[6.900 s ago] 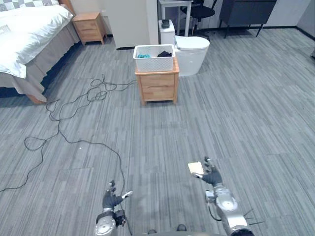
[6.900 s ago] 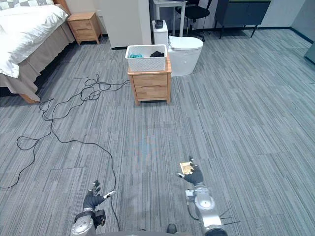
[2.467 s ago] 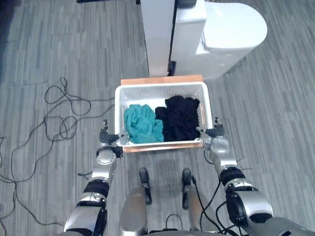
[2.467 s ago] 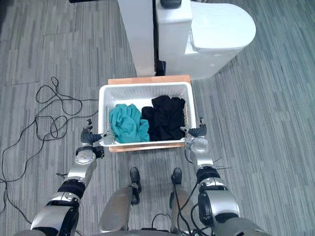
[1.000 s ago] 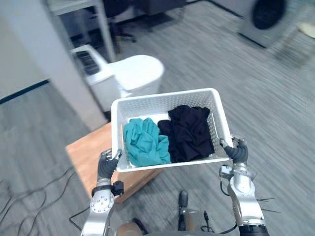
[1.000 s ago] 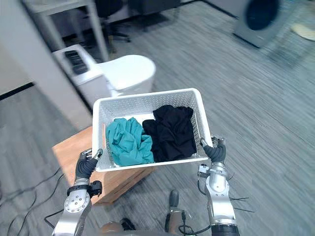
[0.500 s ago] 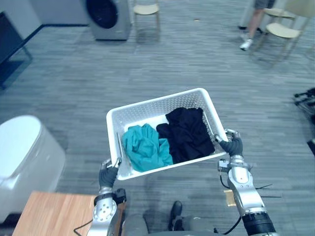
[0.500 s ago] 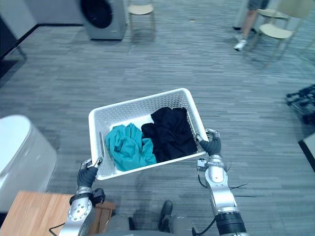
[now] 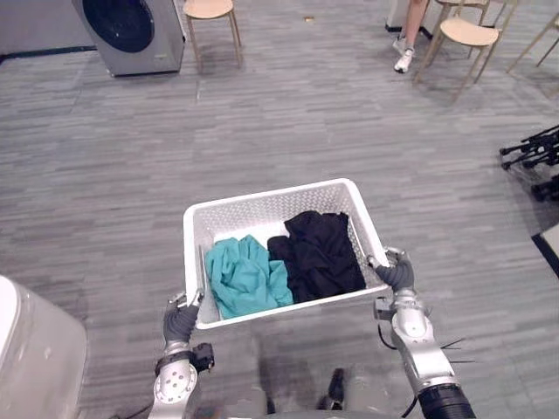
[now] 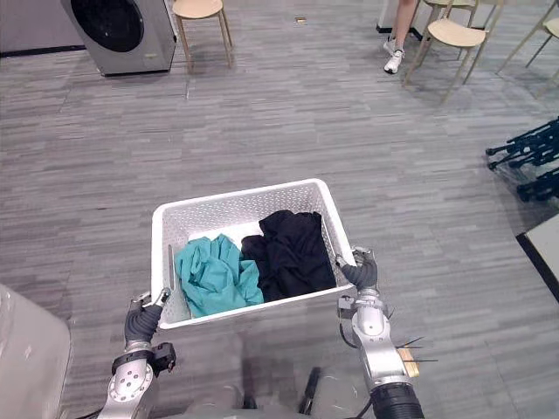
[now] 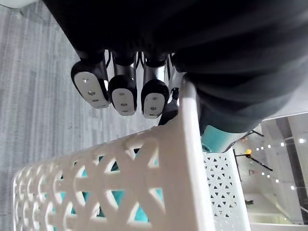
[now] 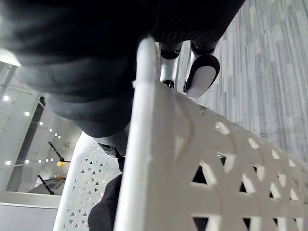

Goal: Pick up the laundry basket with both hands and put the clothes into the washing machine.

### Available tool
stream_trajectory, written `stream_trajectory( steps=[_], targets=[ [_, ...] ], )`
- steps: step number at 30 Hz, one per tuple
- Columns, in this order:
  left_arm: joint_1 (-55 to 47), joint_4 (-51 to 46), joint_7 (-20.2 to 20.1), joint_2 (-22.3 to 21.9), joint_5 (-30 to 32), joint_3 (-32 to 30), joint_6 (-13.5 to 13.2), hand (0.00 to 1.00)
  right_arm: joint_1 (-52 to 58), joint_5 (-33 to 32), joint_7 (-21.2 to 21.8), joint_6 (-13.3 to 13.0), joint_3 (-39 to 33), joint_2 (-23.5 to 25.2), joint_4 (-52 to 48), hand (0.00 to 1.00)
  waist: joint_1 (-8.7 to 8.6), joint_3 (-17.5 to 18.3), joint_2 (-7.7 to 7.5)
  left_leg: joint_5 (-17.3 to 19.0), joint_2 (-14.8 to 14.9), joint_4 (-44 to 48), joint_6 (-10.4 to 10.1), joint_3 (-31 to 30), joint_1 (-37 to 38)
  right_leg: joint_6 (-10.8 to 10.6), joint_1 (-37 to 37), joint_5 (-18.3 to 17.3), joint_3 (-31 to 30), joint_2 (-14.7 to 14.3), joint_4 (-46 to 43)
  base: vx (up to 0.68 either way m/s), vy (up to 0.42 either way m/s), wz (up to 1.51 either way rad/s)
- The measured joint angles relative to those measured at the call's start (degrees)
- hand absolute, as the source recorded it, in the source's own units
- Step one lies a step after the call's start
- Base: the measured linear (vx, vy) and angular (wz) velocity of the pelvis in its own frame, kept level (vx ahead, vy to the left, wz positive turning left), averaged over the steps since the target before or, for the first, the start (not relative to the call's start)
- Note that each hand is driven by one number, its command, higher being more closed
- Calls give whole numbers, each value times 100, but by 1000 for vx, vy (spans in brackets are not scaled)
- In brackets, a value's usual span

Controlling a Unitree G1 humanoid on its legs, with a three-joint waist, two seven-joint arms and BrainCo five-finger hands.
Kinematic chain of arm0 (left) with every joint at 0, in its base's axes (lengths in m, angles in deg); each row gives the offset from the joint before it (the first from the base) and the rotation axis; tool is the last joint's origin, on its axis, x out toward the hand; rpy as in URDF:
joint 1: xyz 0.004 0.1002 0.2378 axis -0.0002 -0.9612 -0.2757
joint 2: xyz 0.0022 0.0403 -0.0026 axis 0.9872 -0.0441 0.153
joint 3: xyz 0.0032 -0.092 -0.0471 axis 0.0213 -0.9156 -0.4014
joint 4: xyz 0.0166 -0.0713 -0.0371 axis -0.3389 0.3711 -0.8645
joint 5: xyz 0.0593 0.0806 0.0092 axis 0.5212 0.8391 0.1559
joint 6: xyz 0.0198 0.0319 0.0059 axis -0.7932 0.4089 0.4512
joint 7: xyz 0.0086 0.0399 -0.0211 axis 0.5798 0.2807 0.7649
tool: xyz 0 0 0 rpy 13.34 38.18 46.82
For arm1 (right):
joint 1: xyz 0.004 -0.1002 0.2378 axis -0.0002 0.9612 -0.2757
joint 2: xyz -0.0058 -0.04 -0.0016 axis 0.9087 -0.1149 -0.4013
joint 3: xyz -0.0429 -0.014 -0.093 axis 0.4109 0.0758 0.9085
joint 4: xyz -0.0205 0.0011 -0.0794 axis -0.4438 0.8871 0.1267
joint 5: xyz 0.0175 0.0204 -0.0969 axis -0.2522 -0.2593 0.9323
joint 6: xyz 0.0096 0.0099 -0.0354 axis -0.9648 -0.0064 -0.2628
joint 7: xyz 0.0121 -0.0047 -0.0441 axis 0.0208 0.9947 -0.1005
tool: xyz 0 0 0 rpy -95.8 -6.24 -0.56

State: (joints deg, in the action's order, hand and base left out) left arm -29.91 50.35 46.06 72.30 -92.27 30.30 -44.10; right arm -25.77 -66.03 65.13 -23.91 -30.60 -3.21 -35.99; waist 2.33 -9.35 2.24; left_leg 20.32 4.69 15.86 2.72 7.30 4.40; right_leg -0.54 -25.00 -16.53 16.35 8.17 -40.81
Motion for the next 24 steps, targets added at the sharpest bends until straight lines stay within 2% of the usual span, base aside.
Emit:
stream_trajectory(
  steps=[1,2,3,4,5,6,7,8,9,10,11,13,14,15,16,17,18,19,20,21,22,23,24],
  targets=[
    [94,22,-2,10,8,60,12,100,-21,-2,1,-39,-26,-116,-28,100,-37,-1,131,-29,181,-292,-70,-11,280,-43,-207,388,-76,-193,1041,578,-116,23],
    [179,22,-6,18,29,89,12,100,-16,-7,5,-40,-25,-168,-32,100,-176,-10,197,-79,282,-534,-158,-91,541,-211,-317,1109,-215,-315,2403,599,-136,38],
    [220,24,-6,32,42,89,12,100,-4,-8,4,-40,-25,-171,-37,100,-239,-9,160,-86,277,-614,-169,-140,674,-320,-351,1482,-376,-304,3012,772,-211,50],
    [225,41,-6,98,88,103,13,100,67,-9,4,-39,-25,-162,-73,100,-335,20,31,-17,233,-672,-315,-253,971,-365,-360,1859,-619,-254,3653,749,-279,53],
    [221,111,-17,79,150,158,20,100,270,-7,3,-38,-32,-212,-186,100,-395,78,58,167,313,-449,-599,-468,1257,-220,-342,2439,-748,-267,3395,786,-280,46],
    [226,184,-17,-11,153,190,22,100,332,-9,2,-31,-38,-270,-181,100,-408,145,191,200,471,-177,-662,-586,1249,-150,-441,2786,-718,-327,3022,806,-278,16],
    [254,350,-21,-195,202,210,26,100,340,-8,4,18,-58,-374,-150,100,-341,248,506,-62,809,832,-943,-633,910,85,-614,2424,-529,-572,2230,769,-256,-14],
    [317,479,-28,-217,202,230,31,100,330,-4,4,80,-63,-421,-149,100,-301,227,556,-1009,971,2129,-1002,-653,313,210,-506,1957,-470,-695,1884,749,-275,-22],
    [330,562,-46,-237,202,238,34,100,335,-3,4,114,-61,-440,-146,100,-276,204,573,-1733,1098,2712,-1035,-655,66,244,-302,1796,-450,-767,1903,759,-276,1],
    [355,667,-59,-265,200,308,46,100,368,-15,-1,152,-115,-457,-148,100,-210,161,653,-1724,1460,4192,-981,-578,-543,269,274,1612,-329,-941,2164,863,-271,10],
    [325,667,-80,-246,199,345,45,100,401,-57,-17,151,-136,-458,-158,100,-107,93,605,-1440,1640,5235,-565,-347,-1037,341,934,1508,-314,-1079,2544,844,-234,12],
    [292,660,-140,-161,195,343,38,100,404,-77,-21,147,-135,-441,-283,100,31,-13,469,-1066,1554,5622,-338,12,-1519,377,1759,1415,-420,-1120,3094,577,-119,4],
    [261,596,-165,-116,192,341,37,100,381,-110,-21,110,-135,-450,-407,100,102,-28,411,-779,1358,5381,-315,247,-1985,362,2247,1335,-452,-1108,3509,596,-59,-2],
    [186,431,-165,-144,191,308,22,100,294,-131,-22,88,-134,-459,-499,100,196,-27,387,-580,1141,4725,-234,477,-2426,305,2529,1226,-534,-1102,3756,583,-28,-6],
    [147,353,-165,-145,191,298,12,100,227,-138,-22,69,-135,-457,-501,100,233,-31,383,-552,1033,4278,-199,544,-2611,291,2629,1167,-566,-1092,3829,684,66,-16],
    [138,262,-168,-141,192,287,9,100,89,-162,-23,65,-136,-464,-484,100,325,-40,381,-563,740,3143,-211,572,-2931,207,2850,1001,-599,-1017,3935,581,99,-9],
    [138,241,-167,-141,193,270,10,100,-8,-165,-23,66,-135,-457,-437,100,357,-87,308,-705,483,2087,-403,562,-3051,95,3061,864,-614,-892,4011,720,154,-13],
    [101,210,-170,-149,200,269,12,100,-106,-160,-25,66,-132,-461,-366,100,480,-118,256,-1121,308,600,-811,561,-3064,-18,3348,684,-685,-784,4104,508,129,-21],
    [51,121,-173,-173,201,271,15,100,-151,-159,-24,65,-127,-492,-350,100,506,-124,283,-1231,337,133,-911,564,-3110,-85,3430,585,-736,-802,4135,636,207,-30],
    [15,-15,-170,-168,207,271,20,100,-187,-158,-38,64,-121,-465,-245,100,592,-89,314,-1756,344,248,-700,587,-3215,-268,3761,410,-716,-726,4178,711,244,-12],
    [4,-33,-166,-128,237,267,25,100,-146,-159,-46,65,-121,-386,-136,100,595,28,81,-2144,68,424,-84,624,-3156,-381,4005,329,-675,-515,4150,753,255,6],
    [-25,-34,-165,-141,251,268,28,100,-135,-158,-46,64,-121,-378,-96,100,578,92,-1,-2244,1,529,257,619,-3149,-449,3984,288,-631,-391,3929,849,259,22],
    [-42,-31,-167,-131,257,273,32,100,-142,-158,-45,58,-121,-363,-26,100,590,113,-114,-1980,-88,848,503,702,-3170,-637,3745,174,-642,-182,3201,841,272,12]
  ],
)
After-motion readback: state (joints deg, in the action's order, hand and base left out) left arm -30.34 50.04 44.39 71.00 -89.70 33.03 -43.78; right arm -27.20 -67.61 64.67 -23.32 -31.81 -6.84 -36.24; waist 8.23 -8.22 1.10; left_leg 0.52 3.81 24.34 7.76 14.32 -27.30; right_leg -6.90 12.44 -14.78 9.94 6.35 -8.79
